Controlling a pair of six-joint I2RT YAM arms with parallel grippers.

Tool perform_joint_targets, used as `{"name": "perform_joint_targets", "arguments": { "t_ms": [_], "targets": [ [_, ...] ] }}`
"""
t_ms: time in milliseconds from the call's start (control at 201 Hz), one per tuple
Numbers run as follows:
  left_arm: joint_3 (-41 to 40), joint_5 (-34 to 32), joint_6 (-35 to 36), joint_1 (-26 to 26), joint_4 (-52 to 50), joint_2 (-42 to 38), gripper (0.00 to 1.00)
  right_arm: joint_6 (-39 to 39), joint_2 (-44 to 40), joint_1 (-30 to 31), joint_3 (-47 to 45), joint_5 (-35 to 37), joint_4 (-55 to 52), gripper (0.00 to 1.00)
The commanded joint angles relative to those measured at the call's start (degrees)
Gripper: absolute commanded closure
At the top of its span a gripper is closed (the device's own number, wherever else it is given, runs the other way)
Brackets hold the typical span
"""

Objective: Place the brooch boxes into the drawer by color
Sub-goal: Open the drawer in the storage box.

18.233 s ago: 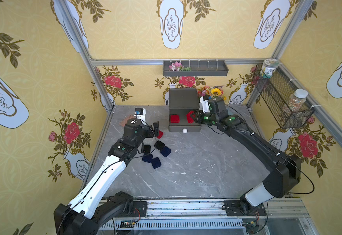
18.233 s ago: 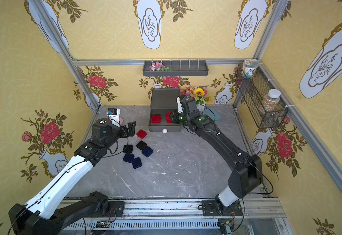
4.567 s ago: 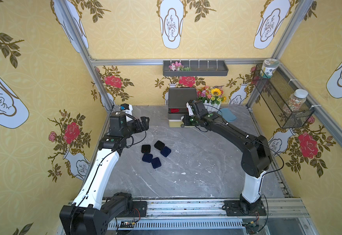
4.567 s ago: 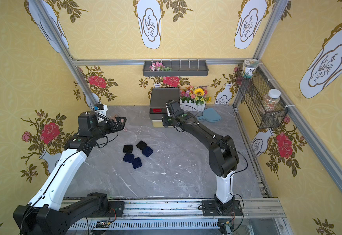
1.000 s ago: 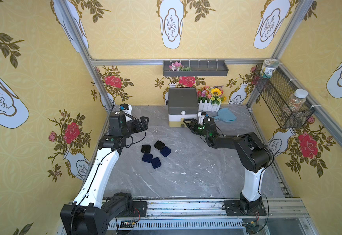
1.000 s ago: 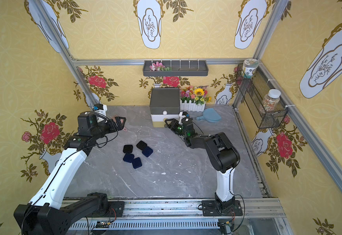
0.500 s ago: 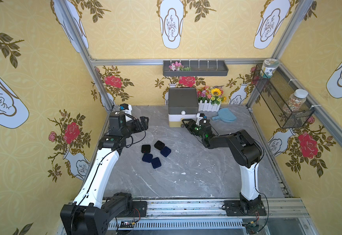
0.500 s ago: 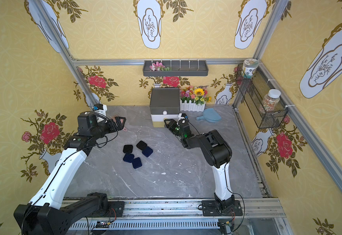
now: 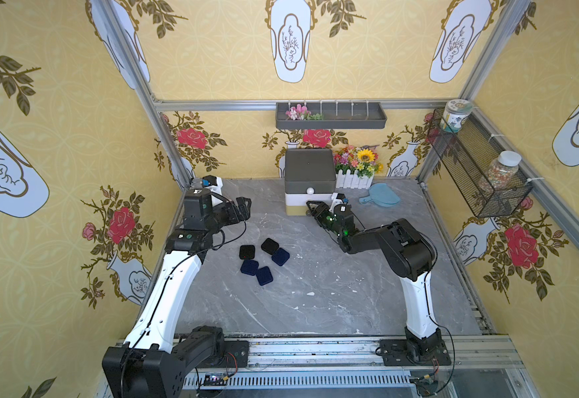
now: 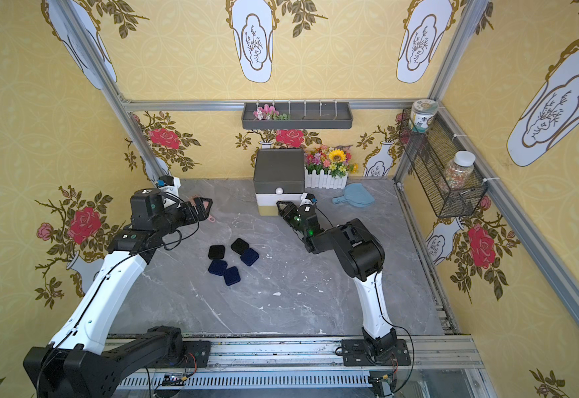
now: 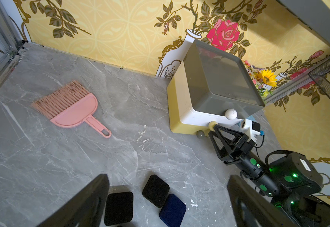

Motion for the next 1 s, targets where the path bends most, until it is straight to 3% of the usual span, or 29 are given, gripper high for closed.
{"name": "perform_joint_targets", "arguments": {
  "t_ms": [0,354,876,951,996],
  "targets": [
    [-0.16,0.68,0.26,0.14,1.26,-0.17,0.00,1.31,0.52,0.61,-0.13,2.14,5.45,0.44],
    [-0.30,0.94,0.33,0.48,1.40,-0.51,0.00,2.16,-0.01,1.37,-1.50,6.47,7.97,0.45],
    [-0.28,1.38,0.25,1.15,1.45,-0.74,0.00,2.90,0.99,1.34,1.56,7.03,5.89,0.45],
    [-0.30,1.47,0.31,1.32,1.46,-0.78,0.00,3.11,1.52,1.38,2.06,7.08,6.02,0.47],
    [-0.28,1.54,0.32,1.35,1.47,-0.79,0.00,3.22,1.73,1.44,2.33,7.12,5.93,0.53]
  ]
}}
